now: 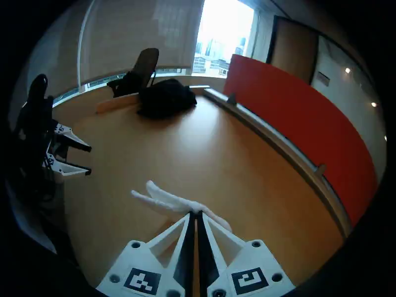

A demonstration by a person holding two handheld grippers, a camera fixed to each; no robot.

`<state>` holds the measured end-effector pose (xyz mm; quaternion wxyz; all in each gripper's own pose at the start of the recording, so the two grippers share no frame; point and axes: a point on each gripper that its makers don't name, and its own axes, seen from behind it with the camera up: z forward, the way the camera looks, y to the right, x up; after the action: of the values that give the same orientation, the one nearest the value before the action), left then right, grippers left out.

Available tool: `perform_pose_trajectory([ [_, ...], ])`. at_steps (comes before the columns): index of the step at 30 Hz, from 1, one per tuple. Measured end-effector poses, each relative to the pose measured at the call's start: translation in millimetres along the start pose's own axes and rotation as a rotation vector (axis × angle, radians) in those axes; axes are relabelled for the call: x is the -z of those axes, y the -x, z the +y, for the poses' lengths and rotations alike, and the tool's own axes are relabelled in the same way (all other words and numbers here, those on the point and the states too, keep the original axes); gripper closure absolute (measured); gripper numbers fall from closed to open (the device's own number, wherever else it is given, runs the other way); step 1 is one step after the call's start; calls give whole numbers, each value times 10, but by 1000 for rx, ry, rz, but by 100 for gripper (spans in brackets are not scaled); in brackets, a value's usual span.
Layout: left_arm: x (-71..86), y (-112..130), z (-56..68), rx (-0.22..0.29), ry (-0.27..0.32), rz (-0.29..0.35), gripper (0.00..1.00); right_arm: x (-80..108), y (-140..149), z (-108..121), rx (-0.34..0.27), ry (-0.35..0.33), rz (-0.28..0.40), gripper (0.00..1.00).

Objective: Fold towel

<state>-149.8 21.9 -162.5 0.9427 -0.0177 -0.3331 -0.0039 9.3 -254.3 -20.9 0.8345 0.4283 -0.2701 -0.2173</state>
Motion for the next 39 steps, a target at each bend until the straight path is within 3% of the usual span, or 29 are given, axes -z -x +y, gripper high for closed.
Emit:
perform_pose_trajectory([
  [8,-20,-129,61,-17,21,17,8,253,-172,237,4,37,28,97],
  [22,-32,-186,126,-31,39,18,8,621,-39,608,-40,83,36,97],
  [39,-95,-248,234,-46,54,9,8,1161,247,1226,-107,141,23,97],
])
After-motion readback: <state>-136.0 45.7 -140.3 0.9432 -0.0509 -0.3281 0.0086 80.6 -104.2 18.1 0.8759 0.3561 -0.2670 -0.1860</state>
